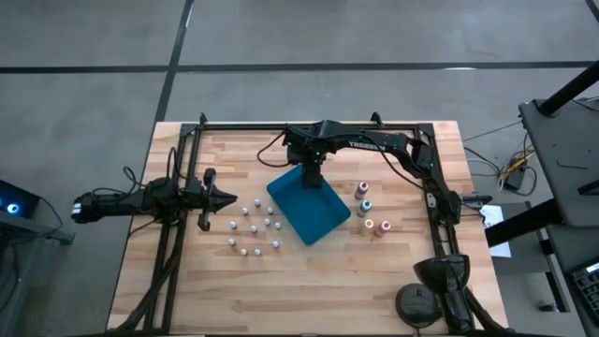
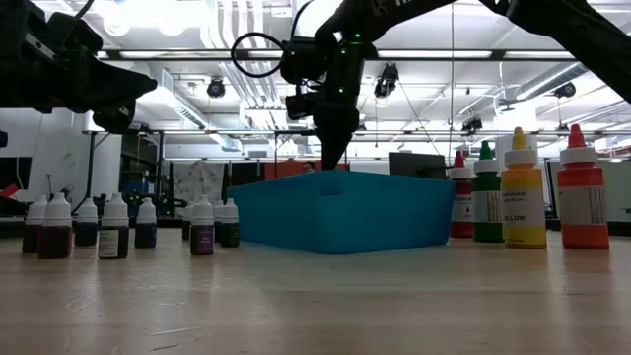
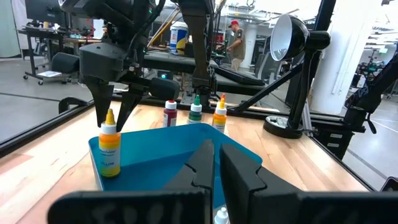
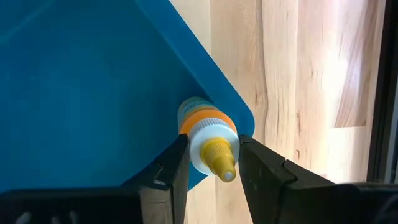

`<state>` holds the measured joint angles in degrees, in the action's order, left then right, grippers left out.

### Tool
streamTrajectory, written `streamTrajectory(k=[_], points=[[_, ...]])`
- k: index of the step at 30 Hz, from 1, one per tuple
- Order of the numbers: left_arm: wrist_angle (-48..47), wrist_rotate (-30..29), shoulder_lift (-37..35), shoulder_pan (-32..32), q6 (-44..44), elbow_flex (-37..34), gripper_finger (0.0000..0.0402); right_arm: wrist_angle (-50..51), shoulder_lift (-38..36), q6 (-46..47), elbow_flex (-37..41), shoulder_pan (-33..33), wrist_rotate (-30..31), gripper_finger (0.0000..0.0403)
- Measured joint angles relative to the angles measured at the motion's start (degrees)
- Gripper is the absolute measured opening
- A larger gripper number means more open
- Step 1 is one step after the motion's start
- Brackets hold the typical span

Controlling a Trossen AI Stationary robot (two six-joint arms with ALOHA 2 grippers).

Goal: Pick & Place food coloring
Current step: Put the yellow food coloring bottle into the blue bin

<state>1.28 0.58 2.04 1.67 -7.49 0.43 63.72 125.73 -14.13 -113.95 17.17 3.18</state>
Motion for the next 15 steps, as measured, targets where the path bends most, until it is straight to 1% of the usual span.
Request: streamTrajectory(k=[15], points=[[0.0, 0.0, 0.0, 0.0, 0.0, 0.0, 0.0, -0.7, 0.0, -1.3, -1.3, -3.3, -0.2, 0.0107]])
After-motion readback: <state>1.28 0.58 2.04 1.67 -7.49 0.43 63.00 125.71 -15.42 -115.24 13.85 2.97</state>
